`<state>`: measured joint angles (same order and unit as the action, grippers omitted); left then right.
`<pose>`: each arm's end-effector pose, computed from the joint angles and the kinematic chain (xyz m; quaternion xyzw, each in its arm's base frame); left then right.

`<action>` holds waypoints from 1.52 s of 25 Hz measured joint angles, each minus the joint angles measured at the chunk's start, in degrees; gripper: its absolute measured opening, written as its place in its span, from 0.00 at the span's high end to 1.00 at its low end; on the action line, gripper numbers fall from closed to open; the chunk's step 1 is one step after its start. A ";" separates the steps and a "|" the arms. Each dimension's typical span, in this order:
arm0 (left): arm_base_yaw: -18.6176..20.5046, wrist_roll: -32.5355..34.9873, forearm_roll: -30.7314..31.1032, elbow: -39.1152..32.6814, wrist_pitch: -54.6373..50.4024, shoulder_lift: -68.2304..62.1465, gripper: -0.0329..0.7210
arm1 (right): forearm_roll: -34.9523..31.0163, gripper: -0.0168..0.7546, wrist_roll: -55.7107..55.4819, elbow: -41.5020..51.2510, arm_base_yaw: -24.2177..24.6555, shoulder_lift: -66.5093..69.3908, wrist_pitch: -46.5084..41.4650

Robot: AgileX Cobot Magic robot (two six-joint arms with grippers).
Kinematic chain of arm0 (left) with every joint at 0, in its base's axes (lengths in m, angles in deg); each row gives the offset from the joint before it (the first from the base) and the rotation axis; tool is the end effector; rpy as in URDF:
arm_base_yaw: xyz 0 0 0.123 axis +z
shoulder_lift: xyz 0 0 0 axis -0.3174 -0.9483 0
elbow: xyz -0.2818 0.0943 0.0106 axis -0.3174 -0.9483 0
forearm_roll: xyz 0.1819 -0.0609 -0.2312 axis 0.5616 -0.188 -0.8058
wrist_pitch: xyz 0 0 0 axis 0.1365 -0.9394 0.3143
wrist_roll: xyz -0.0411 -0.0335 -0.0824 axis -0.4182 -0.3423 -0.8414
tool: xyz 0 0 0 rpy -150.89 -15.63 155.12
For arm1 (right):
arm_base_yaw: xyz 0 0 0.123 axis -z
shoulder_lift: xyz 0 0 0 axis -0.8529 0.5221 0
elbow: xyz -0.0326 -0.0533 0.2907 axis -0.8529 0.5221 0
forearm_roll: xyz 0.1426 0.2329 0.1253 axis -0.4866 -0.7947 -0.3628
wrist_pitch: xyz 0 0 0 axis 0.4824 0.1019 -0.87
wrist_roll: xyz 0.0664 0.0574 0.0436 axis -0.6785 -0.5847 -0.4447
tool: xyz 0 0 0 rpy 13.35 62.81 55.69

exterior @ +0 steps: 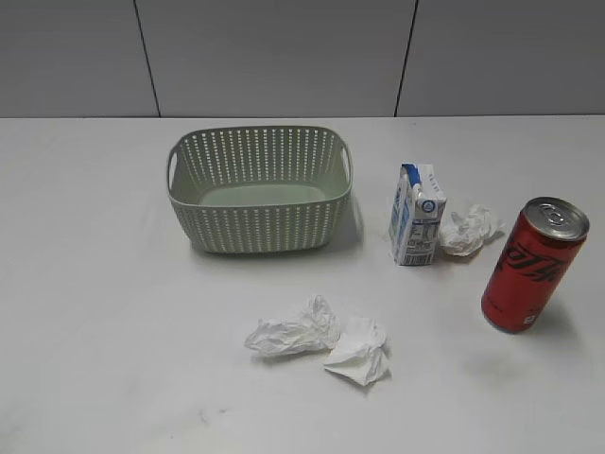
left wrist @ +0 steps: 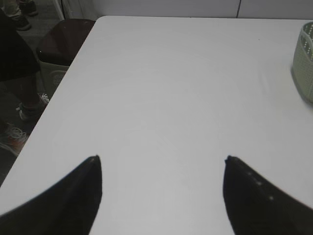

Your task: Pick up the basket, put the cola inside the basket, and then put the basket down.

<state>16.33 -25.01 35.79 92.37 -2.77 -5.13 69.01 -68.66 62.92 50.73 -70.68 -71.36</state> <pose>0.0311 0.0045 0.2936 0.0111 0.8599 0.0207 0.5100 0.0468 0.0064 0.2792 -0.0635 0.8425 0.0325 0.5340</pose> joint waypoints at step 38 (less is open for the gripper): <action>-10.23 0.02 -8.76 21.50 5.01 -52.16 0.23 | 0.44 0.22 0.00 0.00 0.00 0.00 0.00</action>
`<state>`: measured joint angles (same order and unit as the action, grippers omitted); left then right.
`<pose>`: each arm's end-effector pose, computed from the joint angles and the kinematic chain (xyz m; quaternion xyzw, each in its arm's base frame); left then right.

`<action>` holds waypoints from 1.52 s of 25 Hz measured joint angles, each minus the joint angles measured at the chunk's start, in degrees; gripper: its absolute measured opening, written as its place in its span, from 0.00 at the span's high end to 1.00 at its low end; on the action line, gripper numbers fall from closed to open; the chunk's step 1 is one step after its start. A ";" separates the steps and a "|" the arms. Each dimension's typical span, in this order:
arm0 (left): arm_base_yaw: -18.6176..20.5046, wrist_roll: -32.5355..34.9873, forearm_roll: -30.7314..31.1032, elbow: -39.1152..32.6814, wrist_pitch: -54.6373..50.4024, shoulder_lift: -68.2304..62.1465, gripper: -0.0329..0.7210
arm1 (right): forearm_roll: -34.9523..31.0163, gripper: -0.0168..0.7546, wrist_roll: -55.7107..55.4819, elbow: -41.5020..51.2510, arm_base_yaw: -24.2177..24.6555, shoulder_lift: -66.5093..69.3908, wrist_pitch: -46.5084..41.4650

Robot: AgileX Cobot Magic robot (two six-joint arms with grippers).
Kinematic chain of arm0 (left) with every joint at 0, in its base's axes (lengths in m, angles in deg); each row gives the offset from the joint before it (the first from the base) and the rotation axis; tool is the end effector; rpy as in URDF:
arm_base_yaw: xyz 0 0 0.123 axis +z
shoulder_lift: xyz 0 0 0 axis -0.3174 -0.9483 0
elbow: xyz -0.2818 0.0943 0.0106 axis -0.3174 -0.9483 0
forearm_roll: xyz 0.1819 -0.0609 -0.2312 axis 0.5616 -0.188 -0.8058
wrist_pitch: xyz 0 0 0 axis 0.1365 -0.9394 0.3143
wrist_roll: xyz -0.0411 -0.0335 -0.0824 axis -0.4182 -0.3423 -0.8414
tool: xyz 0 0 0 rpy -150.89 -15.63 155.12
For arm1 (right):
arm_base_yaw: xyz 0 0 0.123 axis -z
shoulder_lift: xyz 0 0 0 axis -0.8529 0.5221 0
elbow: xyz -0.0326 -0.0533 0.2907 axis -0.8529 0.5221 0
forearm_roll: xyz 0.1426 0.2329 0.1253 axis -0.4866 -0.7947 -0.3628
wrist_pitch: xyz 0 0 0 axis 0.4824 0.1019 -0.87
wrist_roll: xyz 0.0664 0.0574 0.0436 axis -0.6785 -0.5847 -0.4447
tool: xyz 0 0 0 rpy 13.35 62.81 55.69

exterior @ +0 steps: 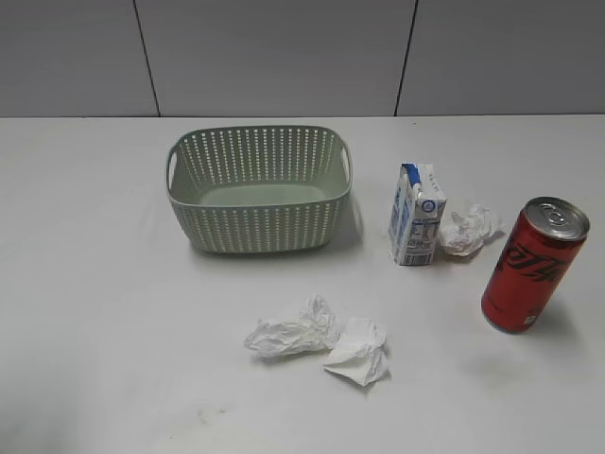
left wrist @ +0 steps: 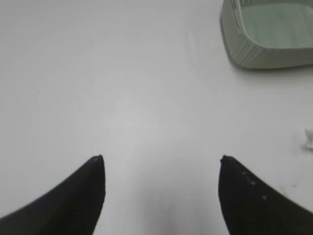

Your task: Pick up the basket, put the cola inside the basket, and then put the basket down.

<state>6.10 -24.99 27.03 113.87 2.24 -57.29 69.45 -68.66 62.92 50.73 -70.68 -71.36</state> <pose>0.1976 -0.0509 0.3321 0.0878 0.9471 -0.0763 0.2990 0.0469 0.0058 0.2792 -0.0637 0.8424 0.0287 0.5343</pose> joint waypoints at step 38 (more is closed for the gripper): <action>-9.24 -5.56 -1.98 50.40 -3.39 -69.46 0.23 | 0.16 0.22 0.00 0.00 0.00 0.00 0.00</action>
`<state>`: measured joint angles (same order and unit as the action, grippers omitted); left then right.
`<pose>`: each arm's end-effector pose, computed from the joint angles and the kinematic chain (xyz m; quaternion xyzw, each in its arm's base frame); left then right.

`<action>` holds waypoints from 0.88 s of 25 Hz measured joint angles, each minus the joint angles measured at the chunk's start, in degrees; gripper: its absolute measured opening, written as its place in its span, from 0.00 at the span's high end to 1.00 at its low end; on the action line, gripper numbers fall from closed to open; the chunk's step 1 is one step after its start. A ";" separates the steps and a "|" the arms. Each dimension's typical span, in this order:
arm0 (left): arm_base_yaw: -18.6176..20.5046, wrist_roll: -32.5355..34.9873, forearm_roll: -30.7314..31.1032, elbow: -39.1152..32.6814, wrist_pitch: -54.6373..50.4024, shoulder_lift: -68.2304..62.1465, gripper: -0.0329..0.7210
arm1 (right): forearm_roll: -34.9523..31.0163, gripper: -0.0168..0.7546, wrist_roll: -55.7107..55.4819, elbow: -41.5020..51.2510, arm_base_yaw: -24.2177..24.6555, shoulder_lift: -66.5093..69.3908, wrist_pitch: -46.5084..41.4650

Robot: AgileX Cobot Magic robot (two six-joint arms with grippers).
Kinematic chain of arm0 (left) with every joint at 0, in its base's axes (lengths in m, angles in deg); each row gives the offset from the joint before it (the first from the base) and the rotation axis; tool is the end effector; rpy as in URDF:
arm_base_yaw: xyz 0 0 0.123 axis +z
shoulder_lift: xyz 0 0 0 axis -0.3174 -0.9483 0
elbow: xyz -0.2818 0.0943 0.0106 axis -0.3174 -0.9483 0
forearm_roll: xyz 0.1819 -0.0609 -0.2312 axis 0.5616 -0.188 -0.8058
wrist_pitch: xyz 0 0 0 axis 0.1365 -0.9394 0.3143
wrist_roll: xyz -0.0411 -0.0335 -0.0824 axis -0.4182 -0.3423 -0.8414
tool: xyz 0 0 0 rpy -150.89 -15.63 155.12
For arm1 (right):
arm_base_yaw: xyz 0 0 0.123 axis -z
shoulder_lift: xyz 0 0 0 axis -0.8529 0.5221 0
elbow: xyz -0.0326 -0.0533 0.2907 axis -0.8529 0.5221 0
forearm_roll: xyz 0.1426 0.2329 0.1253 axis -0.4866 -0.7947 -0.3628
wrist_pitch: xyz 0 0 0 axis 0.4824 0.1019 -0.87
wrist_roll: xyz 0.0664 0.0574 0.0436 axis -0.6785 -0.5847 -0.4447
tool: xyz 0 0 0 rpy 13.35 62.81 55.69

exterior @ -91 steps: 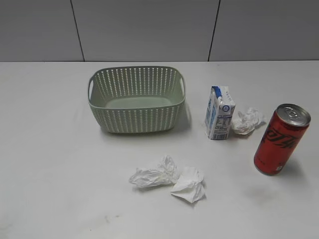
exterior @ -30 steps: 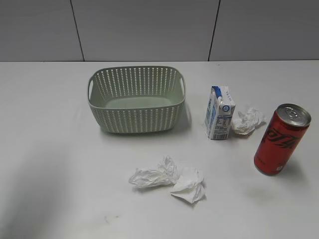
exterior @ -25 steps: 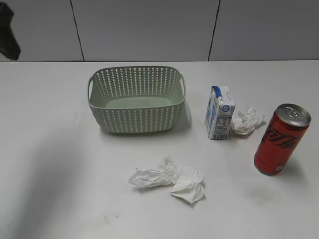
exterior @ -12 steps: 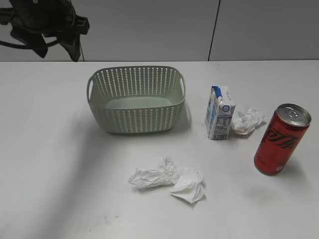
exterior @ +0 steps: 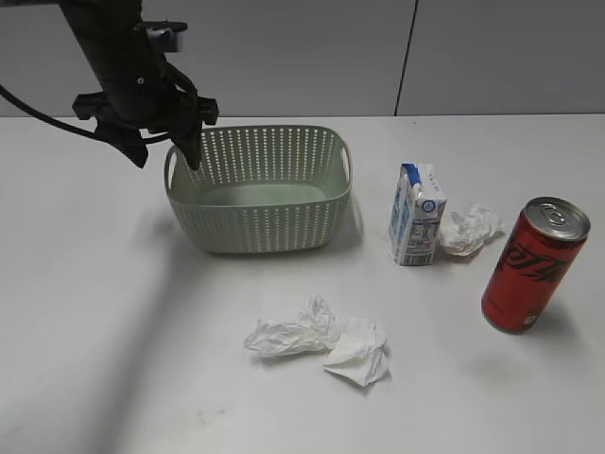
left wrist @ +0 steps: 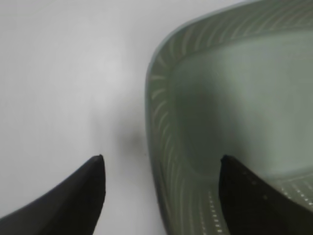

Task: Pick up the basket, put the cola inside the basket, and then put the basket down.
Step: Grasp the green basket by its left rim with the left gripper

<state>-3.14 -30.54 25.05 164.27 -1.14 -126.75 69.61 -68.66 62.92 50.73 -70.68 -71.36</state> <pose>0.4624 -0.1947 0.1934 0.1115 0.9855 -0.0821 0.0978 0.0469 0.0056 0.2792 -0.0638 0.8424 0.0273 0.5343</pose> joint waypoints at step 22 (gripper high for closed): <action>0.00 -0.36 -0.87 0.11 1.40 -4.26 0.95 | 0.05 0.22 0.00 0.00 0.00 0.00 0.00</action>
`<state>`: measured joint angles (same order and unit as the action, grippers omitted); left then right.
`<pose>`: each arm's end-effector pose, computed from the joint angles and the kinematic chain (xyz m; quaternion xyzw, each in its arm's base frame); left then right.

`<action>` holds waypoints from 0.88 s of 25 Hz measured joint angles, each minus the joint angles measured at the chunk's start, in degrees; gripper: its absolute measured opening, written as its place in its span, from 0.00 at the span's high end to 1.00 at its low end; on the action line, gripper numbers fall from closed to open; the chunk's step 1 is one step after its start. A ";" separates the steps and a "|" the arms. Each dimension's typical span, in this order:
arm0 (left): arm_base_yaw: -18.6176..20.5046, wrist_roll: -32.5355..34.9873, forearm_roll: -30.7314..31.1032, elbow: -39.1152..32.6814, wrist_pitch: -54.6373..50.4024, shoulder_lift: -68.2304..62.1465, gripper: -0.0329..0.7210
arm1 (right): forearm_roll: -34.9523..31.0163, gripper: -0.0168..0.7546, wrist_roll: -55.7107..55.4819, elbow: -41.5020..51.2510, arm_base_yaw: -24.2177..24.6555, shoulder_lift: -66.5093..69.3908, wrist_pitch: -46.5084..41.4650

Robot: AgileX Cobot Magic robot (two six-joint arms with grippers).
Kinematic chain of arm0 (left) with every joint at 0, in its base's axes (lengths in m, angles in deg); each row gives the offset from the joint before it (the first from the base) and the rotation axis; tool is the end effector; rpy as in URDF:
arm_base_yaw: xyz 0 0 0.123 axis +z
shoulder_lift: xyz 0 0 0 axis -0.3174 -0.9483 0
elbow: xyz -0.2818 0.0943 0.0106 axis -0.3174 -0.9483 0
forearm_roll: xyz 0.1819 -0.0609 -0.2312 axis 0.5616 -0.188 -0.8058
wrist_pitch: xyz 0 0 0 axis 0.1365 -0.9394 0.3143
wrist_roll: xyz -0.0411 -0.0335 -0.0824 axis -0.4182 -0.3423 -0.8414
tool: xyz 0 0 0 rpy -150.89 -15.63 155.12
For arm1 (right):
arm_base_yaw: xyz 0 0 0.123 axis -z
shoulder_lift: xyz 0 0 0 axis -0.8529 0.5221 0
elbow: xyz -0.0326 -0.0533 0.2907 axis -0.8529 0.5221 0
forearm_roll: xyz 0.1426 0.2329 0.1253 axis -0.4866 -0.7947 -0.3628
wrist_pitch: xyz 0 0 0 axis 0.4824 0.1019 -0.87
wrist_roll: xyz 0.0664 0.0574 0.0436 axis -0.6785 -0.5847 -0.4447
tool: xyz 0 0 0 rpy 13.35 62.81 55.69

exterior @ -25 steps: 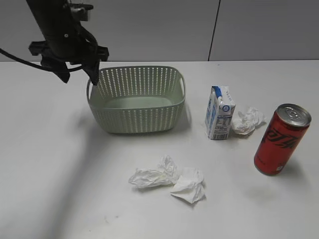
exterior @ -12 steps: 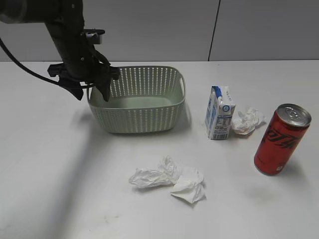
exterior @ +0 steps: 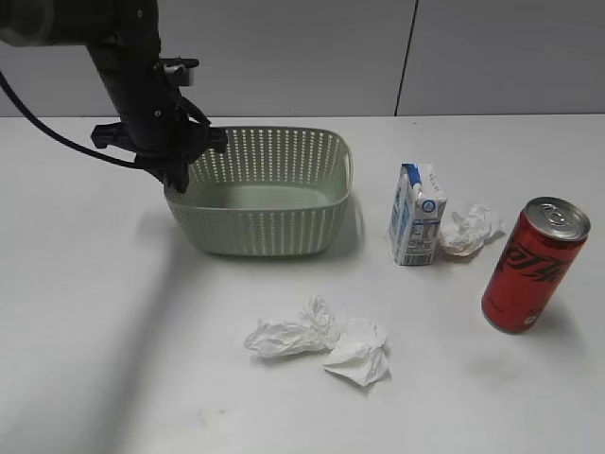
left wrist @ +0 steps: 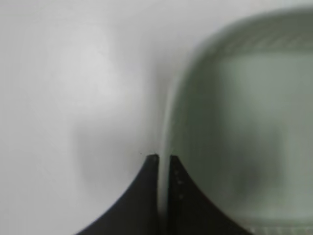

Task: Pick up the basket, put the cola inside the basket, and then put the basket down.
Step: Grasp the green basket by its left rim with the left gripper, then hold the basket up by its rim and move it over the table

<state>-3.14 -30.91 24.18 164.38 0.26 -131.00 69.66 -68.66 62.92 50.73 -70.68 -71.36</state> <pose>0.4682 -0.1982 0.1571 0.1027 0.9886 -0.0821 0.0731 0.0469 0.0055 0.2792 -0.0638 0.8424 0.0269 0.5344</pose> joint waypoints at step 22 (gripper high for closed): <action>-1.03 -13.07 -1.72 -8.96 -10.31 20.09 0.96 | 0.00 0.22 0.00 0.00 0.00 0.00 0.00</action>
<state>-4.17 -43.98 22.46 155.42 -10.06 -110.91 69.66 -68.66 62.92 50.73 -70.68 -71.36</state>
